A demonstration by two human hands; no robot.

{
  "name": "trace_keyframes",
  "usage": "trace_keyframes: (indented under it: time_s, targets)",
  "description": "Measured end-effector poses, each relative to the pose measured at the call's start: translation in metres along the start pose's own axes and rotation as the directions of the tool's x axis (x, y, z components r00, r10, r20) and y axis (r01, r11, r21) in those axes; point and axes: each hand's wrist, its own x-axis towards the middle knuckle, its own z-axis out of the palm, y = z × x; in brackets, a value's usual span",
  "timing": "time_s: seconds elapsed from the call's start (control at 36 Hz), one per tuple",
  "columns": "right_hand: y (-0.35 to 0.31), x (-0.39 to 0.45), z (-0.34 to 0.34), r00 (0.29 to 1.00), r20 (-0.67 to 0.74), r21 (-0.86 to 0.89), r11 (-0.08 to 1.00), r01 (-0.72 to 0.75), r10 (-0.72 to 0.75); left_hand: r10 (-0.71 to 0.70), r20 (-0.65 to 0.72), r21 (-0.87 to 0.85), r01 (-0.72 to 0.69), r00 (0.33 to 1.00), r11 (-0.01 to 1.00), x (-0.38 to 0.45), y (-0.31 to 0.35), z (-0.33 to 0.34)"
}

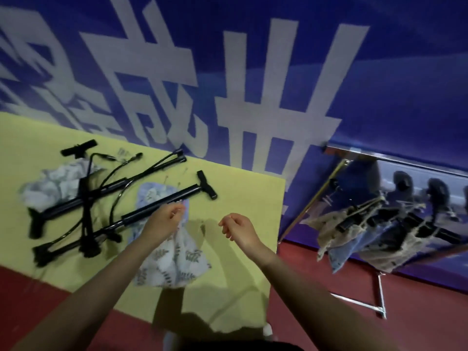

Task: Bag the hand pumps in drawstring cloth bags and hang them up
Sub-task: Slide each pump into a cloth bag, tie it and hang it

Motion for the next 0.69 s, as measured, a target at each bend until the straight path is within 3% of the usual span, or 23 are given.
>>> trace_keyframes:
  time_s: [0.17,0.25,0.36,0.69]
  targets:
    - [-0.001,0.031,0.088,0.994,0.018,-0.244,0.964,-0.104,0.111,-0.125,0.056,0.171,0.114,0.991,0.979,0.009,-0.103,-0.047]
    - [0.006,0.043,0.122,0.988,-0.011,-0.365,0.919,-0.146,0.153,-0.123,0.002,0.207,0.120,0.992,0.971,0.017,-0.135,-0.062]
    - [0.011,0.047,0.155,0.982,-0.092,-0.443,0.876,-0.191,0.168,-0.017,-0.047,0.262,0.029,0.999,0.965,0.030,-0.154,-0.076]
    - [-0.001,0.058,0.193,0.953,-0.216,-0.524,0.798,-0.298,0.215,-0.032,0.252,0.353,-0.061,0.967,0.934,0.064,-0.168,-0.084]
